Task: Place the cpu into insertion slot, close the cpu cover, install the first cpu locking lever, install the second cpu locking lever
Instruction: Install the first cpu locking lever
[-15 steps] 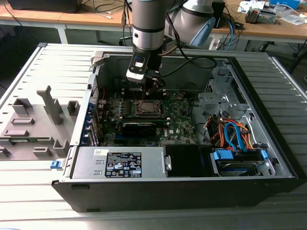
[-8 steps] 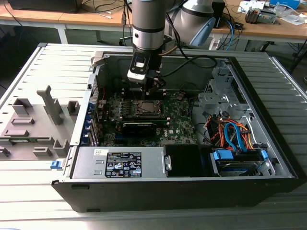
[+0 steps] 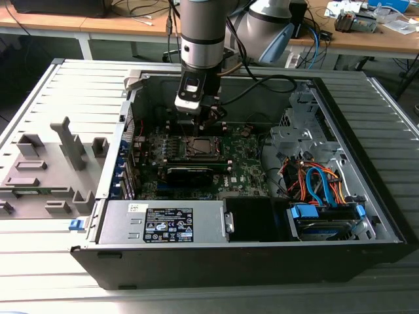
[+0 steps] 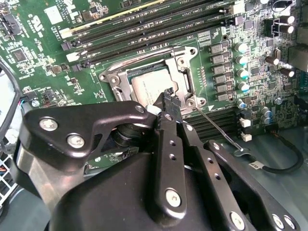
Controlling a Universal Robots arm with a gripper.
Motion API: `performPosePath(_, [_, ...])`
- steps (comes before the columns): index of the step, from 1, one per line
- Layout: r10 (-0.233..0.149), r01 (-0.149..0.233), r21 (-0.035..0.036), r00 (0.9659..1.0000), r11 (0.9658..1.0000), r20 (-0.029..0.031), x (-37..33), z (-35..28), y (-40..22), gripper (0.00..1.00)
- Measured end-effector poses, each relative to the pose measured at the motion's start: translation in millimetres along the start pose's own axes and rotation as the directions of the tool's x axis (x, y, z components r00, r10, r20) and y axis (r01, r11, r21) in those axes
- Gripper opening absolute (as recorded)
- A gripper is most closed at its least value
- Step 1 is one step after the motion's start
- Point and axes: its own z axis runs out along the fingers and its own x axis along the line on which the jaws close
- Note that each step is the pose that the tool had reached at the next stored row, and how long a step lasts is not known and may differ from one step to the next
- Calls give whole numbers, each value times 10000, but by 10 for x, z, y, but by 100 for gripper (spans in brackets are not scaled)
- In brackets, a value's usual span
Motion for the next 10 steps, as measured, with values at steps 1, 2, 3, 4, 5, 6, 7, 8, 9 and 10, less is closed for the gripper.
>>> performPosePath(1, [-38, 38, -1, 10000, 10000, 1, 0, 0, 0, 11])
performPosePath(2, [-75, 75, -3, 10000, 10000, 1, 0, 0, 0, 11])
performPosePath(3, [-94, 94, -4, 10000, 10000, 2, 0, 0, 0, 11])
performPosePath(4, [-110, 110, -5, 9999, 9999, 2, 0, 0, 0, 11])
performPosePath(5, [-136, 136, -5, 9999, 9999, 2, 0, 0, 0, 11])
performPosePath(6, [-164, 164, -6, 9999, 9999, 3, 0, 0, 0, 11])
performPosePath(7, [-182, 182, -7, 9998, 9998, 3, 0, 0, 0, 11])
performPosePath(8, [-202, 202, -7, 9998, 9998, 4, 0, 0, 0, 11])
performPosePath(9, [-229, 229, -9, 9997, 9997, 4, 0, 0, 0, 11])
performPosePath(10, [-246, 246, -9, 9997, 9997, 5, 0, 0, 0, 11])
